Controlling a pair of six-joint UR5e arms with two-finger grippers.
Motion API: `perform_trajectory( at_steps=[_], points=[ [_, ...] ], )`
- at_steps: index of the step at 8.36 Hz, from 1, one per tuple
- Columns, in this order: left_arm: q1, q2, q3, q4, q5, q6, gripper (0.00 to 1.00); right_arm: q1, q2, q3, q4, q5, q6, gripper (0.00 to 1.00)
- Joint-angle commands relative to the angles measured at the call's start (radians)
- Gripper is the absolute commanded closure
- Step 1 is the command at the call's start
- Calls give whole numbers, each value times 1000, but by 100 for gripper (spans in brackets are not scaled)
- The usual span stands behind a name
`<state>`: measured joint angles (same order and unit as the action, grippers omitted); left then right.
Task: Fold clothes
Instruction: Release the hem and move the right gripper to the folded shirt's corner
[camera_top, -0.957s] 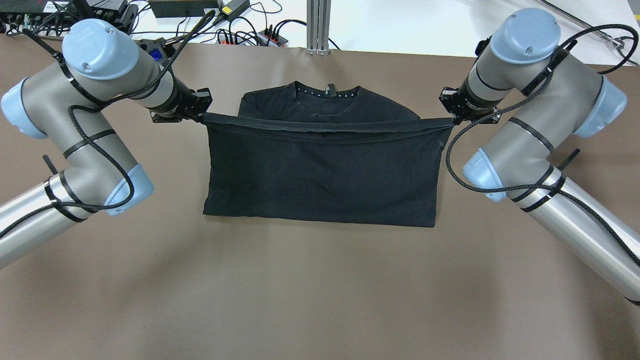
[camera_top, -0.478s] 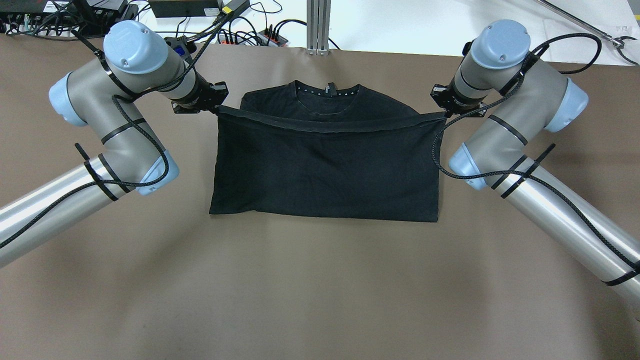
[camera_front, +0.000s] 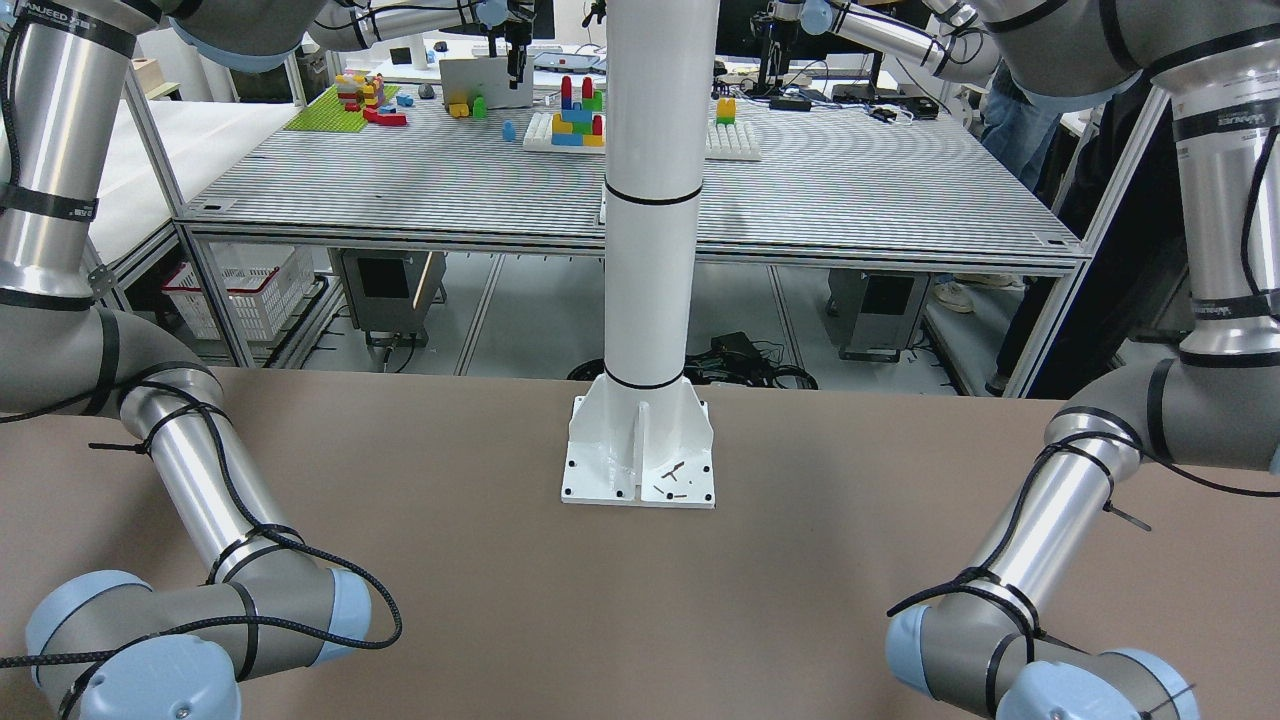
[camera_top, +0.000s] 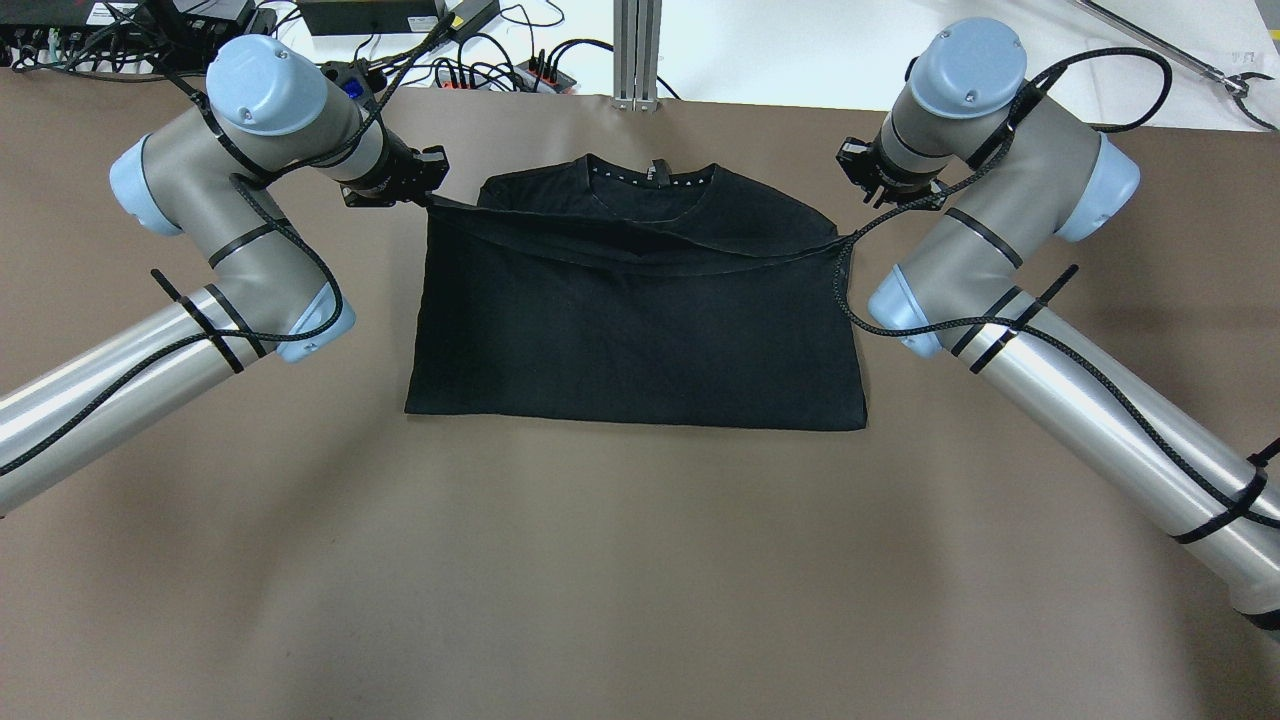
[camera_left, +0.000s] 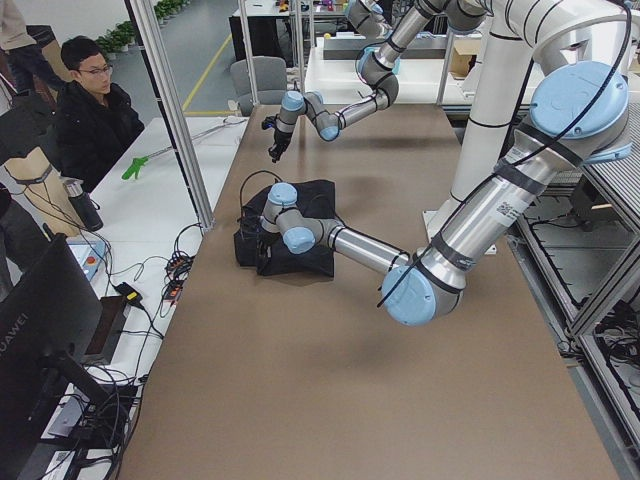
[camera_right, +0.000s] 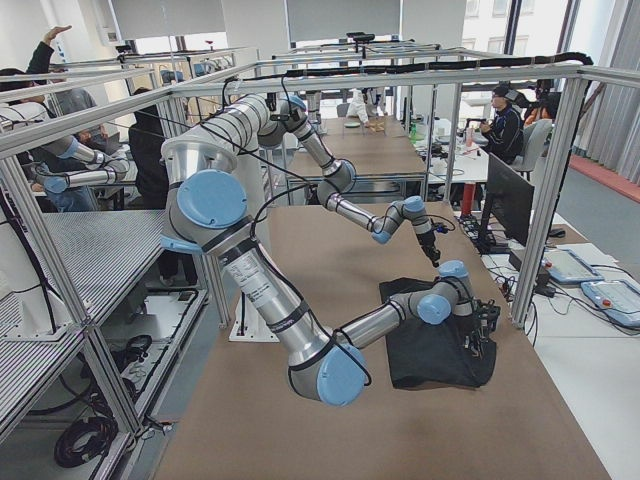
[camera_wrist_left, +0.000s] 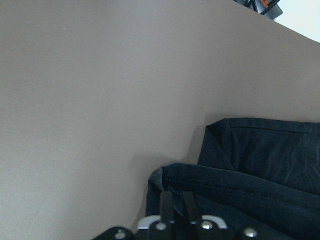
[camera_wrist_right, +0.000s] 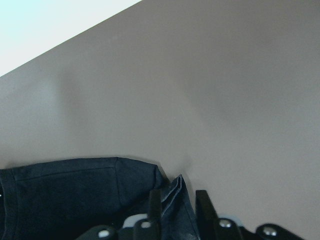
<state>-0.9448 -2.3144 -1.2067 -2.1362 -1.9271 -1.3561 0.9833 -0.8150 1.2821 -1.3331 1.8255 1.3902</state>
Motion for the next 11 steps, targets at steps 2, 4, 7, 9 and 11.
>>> perform_trajectory(
  at_steps=[2, 4, 7, 9, 11],
  points=[
    [-25, 3, 7, -19, -36, -15, 22, 1, 22, 5, 2, -48, 60, 28],
    [-43, 3, 9, -18, -36, -2, 22, -49, -138, 211, 2, -40, 90, 28],
    [-49, -9, -1, -11, -36, -3, 22, -150, -335, 396, 8, -38, 142, 28],
    [-49, -17, -10, -8, -33, -5, 22, -225, -372, 382, 59, -41, 174, 30],
    [-48, -29, -13, -7, -26, -5, 22, -259, -432, 373, 167, -38, 184, 31]
  ],
)
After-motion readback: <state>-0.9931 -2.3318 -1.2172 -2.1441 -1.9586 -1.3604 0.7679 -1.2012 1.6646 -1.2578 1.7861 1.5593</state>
